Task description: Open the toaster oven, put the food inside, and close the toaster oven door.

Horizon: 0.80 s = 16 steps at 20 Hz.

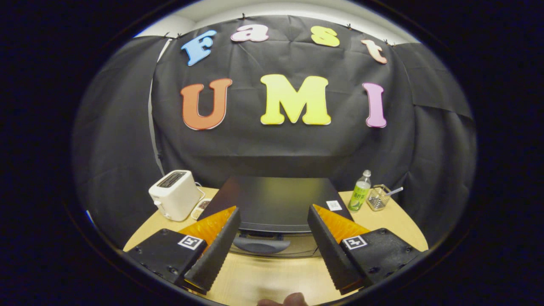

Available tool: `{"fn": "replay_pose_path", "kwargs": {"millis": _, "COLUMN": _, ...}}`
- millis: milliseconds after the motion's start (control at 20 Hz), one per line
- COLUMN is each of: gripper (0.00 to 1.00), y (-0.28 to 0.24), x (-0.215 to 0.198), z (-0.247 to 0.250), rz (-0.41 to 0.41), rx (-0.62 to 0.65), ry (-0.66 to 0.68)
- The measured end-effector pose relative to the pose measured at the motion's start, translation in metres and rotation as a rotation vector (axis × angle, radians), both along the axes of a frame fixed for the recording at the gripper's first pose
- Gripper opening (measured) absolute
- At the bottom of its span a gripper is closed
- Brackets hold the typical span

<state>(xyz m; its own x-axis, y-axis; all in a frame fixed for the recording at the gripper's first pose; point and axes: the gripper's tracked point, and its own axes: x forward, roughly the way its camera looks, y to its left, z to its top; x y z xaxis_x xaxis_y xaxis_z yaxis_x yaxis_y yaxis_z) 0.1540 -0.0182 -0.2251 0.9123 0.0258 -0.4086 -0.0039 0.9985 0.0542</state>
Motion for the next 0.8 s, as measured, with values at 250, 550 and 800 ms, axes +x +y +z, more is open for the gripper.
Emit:
{"fn": "replay_pose_path", "kwargs": {"millis": 250, "gripper": 1.00, "y": 0.013, "x": 0.022, "z": -0.061, "rz": -0.004, "rx": 0.042, "ry": 0.146}}
{"fn": "replay_pose_path", "kwargs": {"millis": 550, "gripper": 1.00, "y": 0.014, "x": 0.026, "z": -0.084, "rz": -0.035, "rx": -0.033, "ry": 0.159}}
{"fn": "replay_pose_path", "kwargs": {"millis": 800, "gripper": 1.00, "y": 0.015, "x": 0.017, "z": -0.089, "rz": -0.053, "rx": -0.011, "ry": 0.155}}
